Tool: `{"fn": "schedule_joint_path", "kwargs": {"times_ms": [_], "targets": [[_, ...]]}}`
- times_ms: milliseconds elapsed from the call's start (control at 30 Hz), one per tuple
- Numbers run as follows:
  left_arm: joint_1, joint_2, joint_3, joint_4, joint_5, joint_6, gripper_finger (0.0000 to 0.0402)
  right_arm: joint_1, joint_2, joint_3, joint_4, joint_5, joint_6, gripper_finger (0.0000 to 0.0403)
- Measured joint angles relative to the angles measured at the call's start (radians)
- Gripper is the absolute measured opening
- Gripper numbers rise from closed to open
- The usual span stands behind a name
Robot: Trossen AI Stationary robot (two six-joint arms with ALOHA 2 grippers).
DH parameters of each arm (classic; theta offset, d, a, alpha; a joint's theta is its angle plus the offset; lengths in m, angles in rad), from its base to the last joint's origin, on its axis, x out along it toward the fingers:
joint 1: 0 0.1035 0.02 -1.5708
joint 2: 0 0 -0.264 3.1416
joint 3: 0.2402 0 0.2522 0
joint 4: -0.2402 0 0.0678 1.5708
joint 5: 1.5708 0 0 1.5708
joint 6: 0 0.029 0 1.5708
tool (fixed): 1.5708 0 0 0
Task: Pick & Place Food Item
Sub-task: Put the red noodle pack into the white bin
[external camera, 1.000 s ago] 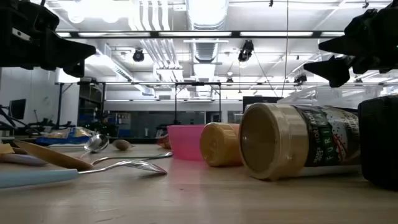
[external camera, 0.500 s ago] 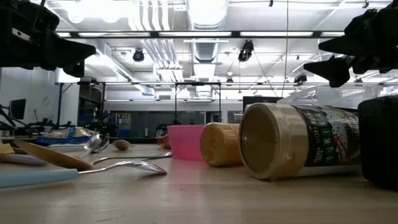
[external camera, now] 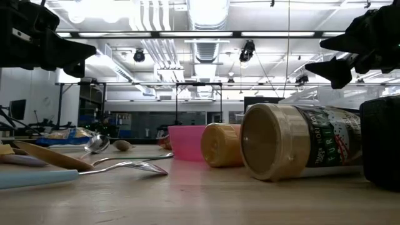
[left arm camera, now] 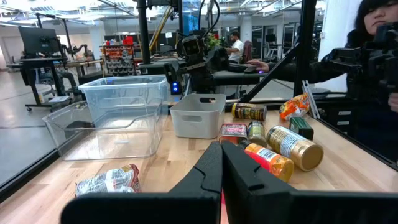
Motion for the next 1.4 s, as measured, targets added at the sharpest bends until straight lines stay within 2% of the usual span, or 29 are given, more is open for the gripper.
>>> {"fn": "schedule_joint_path", "kwargs": {"times_ms": [133,367,467,600,767,867,1067,1400], "targets": [[0.000,0.000,0.000,0.000,0.000,0.000,0.0000,0.000,0.000,0.000,0.000,0.000,0.112,0.0366],[0.000,0.000,0.000,0.000,0.000,0.000,0.0000,0.000,0.000,0.000,0.016,0.000,0.125,0.0366],[0.000,0.000,0.000,0.000,0.000,0.000,0.0000,0.000,0.000,0.000,0.055,-0.018,0.075,0.0366],[0.000,0.000,0.000,0.000,0.000,0.000,0.0000,0.000,0.007,0.029,0.047,-0.138,-0.056,0.0366],[0.000,0.000,0.000,0.000,0.000,0.000,0.0000,0.000,0.049,0.140,-0.001,-0.088,-0.082,0.0366],[0.000,0.000,0.000,0.000,0.000,0.000,0.0000,0.000,0.101,0.221,-0.059,-0.052,-0.086,0.0366],[0.000,0.000,0.000,0.000,0.000,0.000,0.0000,0.001,0.277,0.368,-0.082,-0.055,-0.126,0.0366],[0.000,0.000,0.000,0.000,0.000,0.000,0.0000,0.015,0.609,0.523,-0.023,-0.064,0.057,0.0366]]}}
